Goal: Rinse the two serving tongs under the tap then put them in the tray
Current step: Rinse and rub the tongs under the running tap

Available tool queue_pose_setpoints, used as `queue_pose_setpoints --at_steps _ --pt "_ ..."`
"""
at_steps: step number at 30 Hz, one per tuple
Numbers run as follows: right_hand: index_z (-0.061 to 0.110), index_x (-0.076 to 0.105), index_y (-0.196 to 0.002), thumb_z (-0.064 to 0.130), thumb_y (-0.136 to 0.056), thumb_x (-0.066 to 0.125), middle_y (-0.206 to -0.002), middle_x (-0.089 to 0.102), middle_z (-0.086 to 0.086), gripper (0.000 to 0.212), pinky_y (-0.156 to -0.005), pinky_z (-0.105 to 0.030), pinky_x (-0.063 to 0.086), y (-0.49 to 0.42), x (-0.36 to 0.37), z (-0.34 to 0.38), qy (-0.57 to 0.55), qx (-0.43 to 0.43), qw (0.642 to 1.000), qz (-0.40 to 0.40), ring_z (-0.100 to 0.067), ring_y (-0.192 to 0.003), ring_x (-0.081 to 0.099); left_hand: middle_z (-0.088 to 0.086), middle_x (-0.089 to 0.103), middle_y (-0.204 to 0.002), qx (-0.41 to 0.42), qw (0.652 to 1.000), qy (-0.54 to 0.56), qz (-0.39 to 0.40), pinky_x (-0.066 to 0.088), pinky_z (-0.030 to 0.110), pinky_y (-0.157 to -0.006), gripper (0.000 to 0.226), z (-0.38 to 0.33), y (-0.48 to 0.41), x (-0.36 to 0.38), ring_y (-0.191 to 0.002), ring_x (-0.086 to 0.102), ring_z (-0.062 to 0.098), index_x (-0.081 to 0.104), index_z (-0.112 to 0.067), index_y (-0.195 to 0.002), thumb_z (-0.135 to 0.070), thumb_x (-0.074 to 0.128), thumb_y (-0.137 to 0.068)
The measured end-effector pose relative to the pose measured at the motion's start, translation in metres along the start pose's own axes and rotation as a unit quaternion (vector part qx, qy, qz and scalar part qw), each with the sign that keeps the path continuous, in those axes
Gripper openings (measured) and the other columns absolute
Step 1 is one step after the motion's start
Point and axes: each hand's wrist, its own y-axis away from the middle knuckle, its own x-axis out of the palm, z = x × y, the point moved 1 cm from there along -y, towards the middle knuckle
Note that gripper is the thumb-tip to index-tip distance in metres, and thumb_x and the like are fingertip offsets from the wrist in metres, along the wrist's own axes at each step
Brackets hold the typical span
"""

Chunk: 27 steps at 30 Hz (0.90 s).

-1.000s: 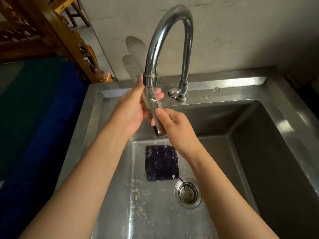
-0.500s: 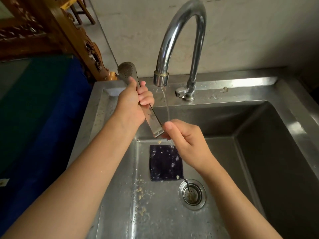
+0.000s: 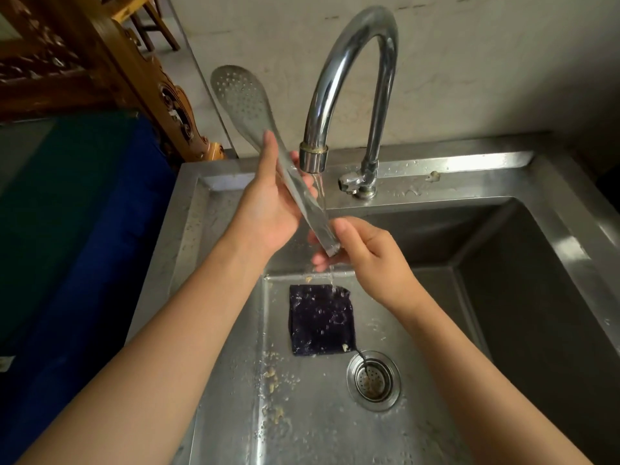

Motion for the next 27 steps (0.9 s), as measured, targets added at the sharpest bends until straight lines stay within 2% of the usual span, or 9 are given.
queue_pose_setpoints --at_steps 1,4,6,10,12,14,19,23,27 --pt "-0.004 0.053 -0.11 0.011 -0.099 0.038 -0.086 0.063 -0.022 0.024 -0.062 -0.025 0.057 0.001 0.0 0.002 -0.028 0.005 1.0 0.005 -0.016 -0.061 0.067 -0.003 0.06 -0.101 -0.003 1.0 -0.006 0.015 0.047 0.024 -0.083 0.062 0.005 0.001 0.001 -0.089 0.058 0.01 0.059 -0.014 -0.111 -0.061 0.056 -0.071" --pt "0.001 0.04 -0.121 0.001 -0.097 0.038 -0.093 0.057 -0.02 0.024 -0.053 -0.026 0.055 0.002 -0.007 0.007 -0.126 0.045 0.991 0.019 -0.017 -0.056 0.063 -0.006 0.063 -0.075 -0.002 0.999 -0.008 0.053 0.051 0.024 -0.068 0.056 0.019 0.003 0.001 -0.075 0.056 0.01 0.072 -0.021 -0.073 -0.069 0.044 -0.073" --pt "-0.002 0.043 -0.118 0.002 -0.096 0.041 -0.091 0.057 -0.021 0.022 -0.048 -0.025 0.052 -0.001 -0.012 0.008 -0.104 0.072 0.992 0.028 -0.015 -0.052 0.059 -0.008 0.067 -0.074 0.001 0.998 -0.016 0.067 0.053 0.025 -0.072 0.065 0.025 0.003 -0.001 -0.077 0.062 0.008 0.074 -0.023 -0.07 -0.069 0.03 -0.081" --pt "0.005 0.053 -0.093 0.008 -0.096 0.047 -0.069 0.058 -0.006 0.007 -0.038 -0.023 0.042 -0.008 -0.012 0.007 0.12 0.015 0.993 0.014 -0.009 -0.04 0.052 -0.002 0.075 -0.083 0.008 1.0 0.002 0.013 0.056 0.032 -0.077 0.056 0.025 0.003 0.001 -0.085 0.07 0.013 0.074 -0.014 -0.093 -0.059 0.041 -0.086" --pt "0.014 0.05 -0.086 0.012 -0.095 0.048 -0.063 0.057 0.003 0.01 -0.034 -0.025 0.042 -0.007 -0.007 0.004 0.169 0.002 0.986 0.002 -0.01 -0.037 0.053 0.001 0.076 -0.084 0.052 0.998 0.005 -0.046 0.058 0.034 -0.078 0.043 0.023 0.001 0.002 -0.087 0.072 0.016 0.051 -0.005 -0.124 -0.036 0.042 -0.096" --pt "0.021 0.048 -0.08 0.015 -0.096 0.047 -0.059 0.054 0.008 0.017 -0.031 -0.024 0.042 -0.007 -0.001 0.001 0.174 0.01 0.985 0.001 -0.014 -0.036 0.056 0.008 0.075 -0.093 0.091 0.992 -0.034 -0.081 0.054 0.037 -0.089 0.037 0.023 0.003 0.007 -0.091 0.071 0.02 0.039 0.001 -0.13 -0.017 0.037 -0.098" --pt "0.028 0.034 -0.057 0.026 -0.097 0.043 -0.052 0.041 0.008 0.041 -0.055 -0.029 0.03 -0.026 0.011 0.005 0.293 -0.021 0.956 -0.016 -0.017 -0.051 0.041 0.011 0.07 -0.099 0.118 0.98 -0.101 -0.124 0.055 0.031 -0.087 0.022 0.032 0.018 0.015 -0.099 0.068 0.024 0.057 -0.011 -0.09 -0.007 0.036 -0.096" --pt "0.022 0.032 -0.05 0.032 -0.1 0.035 -0.046 0.038 0.005 0.051 -0.055 -0.032 0.03 -0.041 0.015 0.012 0.258 -0.013 0.965 -0.05 -0.021 -0.05 0.038 0.003 0.07 -0.105 0.127 0.963 -0.191 -0.141 0.055 0.021 -0.073 0.022 0.036 0.023 0.014 -0.105 0.065 0.016 0.062 -0.019 -0.093 -0.012 0.041 -0.094" --pt "0.016 0.038 -0.048 0.042 -0.098 0.032 -0.05 0.052 -0.01 0.057 -0.061 -0.042 0.044 -0.045 0.016 0.013 0.202 0.014 0.976 -0.077 -0.031 -0.055 0.054 -0.011 0.07 -0.102 0.108 0.95 -0.251 -0.154 0.05 0.021 -0.073 0.023 0.037 0.025 0.013 -0.099 0.064 0.004 0.064 -0.019 -0.101 -0.019 0.042 -0.093"
